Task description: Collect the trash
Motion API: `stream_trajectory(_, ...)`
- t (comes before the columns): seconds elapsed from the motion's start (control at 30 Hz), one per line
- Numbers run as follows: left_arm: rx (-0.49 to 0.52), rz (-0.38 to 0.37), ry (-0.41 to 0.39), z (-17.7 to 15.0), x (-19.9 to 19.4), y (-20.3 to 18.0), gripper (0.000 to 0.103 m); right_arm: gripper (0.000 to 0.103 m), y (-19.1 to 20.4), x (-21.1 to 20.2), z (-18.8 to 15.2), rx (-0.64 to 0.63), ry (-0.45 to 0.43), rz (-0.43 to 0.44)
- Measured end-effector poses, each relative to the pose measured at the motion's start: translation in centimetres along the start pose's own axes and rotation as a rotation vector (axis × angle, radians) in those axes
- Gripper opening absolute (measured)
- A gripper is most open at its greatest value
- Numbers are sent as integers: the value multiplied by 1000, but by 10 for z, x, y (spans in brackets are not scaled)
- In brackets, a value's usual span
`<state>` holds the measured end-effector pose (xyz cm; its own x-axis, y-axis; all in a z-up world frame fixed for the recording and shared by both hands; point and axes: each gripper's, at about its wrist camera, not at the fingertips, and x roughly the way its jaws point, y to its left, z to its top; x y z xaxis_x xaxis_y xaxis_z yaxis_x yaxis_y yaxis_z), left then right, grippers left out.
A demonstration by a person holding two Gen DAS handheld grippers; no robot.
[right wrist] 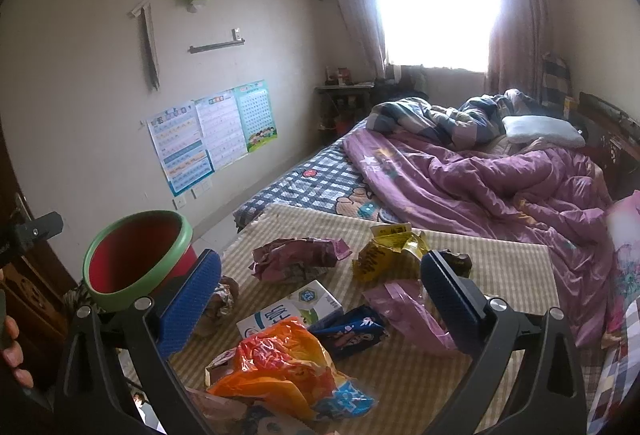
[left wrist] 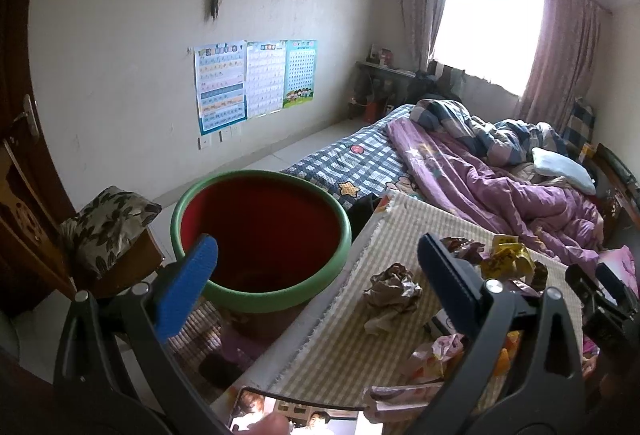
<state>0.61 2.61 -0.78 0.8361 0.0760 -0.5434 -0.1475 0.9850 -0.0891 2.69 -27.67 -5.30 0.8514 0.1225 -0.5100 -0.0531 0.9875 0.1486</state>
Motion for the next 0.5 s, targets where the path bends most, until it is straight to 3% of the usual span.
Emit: stream_trajectory(0.5, -10, 5, 2, -3, 1, 4, 98, 96, 0, -1, 1, 0, 1, 0)
